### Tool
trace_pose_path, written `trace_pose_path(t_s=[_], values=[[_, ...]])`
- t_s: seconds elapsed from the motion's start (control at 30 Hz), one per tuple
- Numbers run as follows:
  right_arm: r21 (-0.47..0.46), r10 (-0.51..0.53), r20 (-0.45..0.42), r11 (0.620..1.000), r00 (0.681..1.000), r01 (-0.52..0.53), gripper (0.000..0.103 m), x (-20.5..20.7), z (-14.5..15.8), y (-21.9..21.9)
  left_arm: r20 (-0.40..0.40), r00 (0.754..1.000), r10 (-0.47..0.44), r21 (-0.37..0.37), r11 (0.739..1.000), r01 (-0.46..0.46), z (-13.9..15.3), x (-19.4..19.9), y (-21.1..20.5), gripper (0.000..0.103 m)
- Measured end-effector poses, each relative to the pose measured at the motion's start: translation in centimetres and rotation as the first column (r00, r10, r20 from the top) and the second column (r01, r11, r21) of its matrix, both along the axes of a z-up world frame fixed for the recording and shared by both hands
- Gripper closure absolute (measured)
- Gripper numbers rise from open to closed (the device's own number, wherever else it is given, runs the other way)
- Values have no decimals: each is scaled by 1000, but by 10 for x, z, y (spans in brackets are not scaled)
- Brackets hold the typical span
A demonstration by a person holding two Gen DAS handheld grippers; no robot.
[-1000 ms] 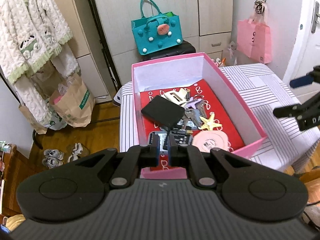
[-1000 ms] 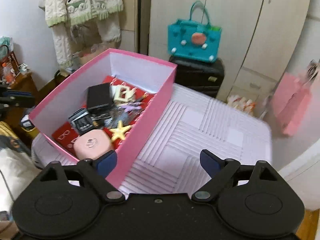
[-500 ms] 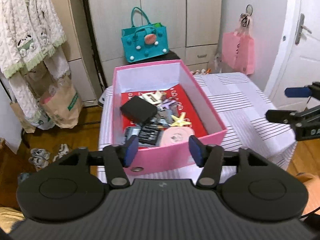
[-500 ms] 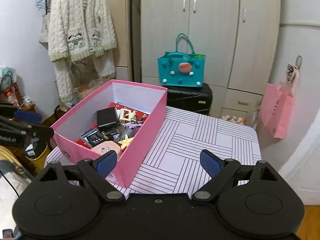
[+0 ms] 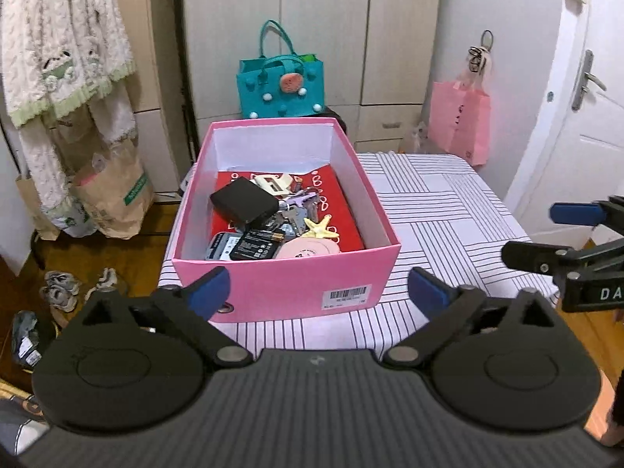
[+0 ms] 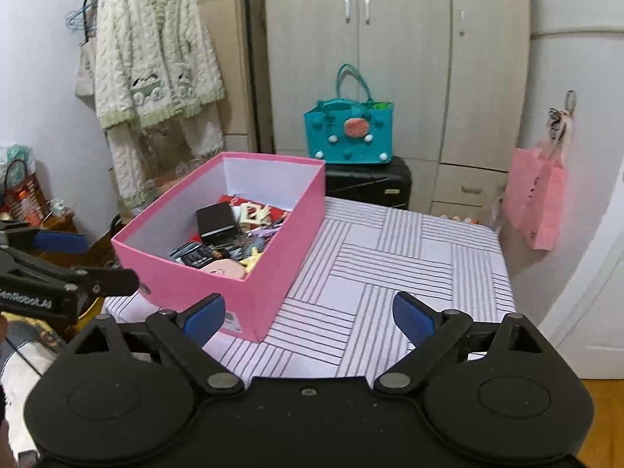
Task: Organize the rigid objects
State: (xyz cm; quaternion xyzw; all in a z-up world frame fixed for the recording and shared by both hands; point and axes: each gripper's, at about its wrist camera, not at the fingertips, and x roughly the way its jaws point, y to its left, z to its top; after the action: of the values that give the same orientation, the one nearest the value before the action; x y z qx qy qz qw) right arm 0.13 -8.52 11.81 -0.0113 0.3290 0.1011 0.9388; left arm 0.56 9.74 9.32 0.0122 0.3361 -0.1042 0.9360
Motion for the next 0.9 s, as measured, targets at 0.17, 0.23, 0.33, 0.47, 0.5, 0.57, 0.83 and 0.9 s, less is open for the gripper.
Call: trace_pose_path(t_s=[0.17,0.23,0.33,0.47,0.5,0.57,0.83,0.9], values=[[-49,-41,-1,998,999,41,5,-3,-7,-4,-14,999,51,41,998,-50,-7,-1,-11,1],[-50,-68,-3,996,998,68,3,-3,-9,-7,-14,996,85,78,993,-84,-12,-2,-16,1],[-36,-95,-12,995,995,95,2,-3,-13,-12,-1,991,135,112,985,-134,-18,-4,-22,1],[-29,-112,-17,993,994,111,2,-5,-19,-13,18,987,162,131,978,-163,-23,-6,-30,1],[-28,-117,-17,993,993,116,2,-7,-19,-12,21,987,161,133,978,-162,-23,-7,-32,1],[-31,-135,-1,990,991,135,2,-11,-21,-11,25,988,155,128,979,-157,-24,-9,-34,1],[-20,-180,87,983,980,182,2,-28,-32,-11,107,985,135,90,985,-144,-33,-24,-40,1],[-51,-207,127,975,970,215,2,-31,-36,-10,116,983,140,91,984,-151,-39,-25,-42,1]])
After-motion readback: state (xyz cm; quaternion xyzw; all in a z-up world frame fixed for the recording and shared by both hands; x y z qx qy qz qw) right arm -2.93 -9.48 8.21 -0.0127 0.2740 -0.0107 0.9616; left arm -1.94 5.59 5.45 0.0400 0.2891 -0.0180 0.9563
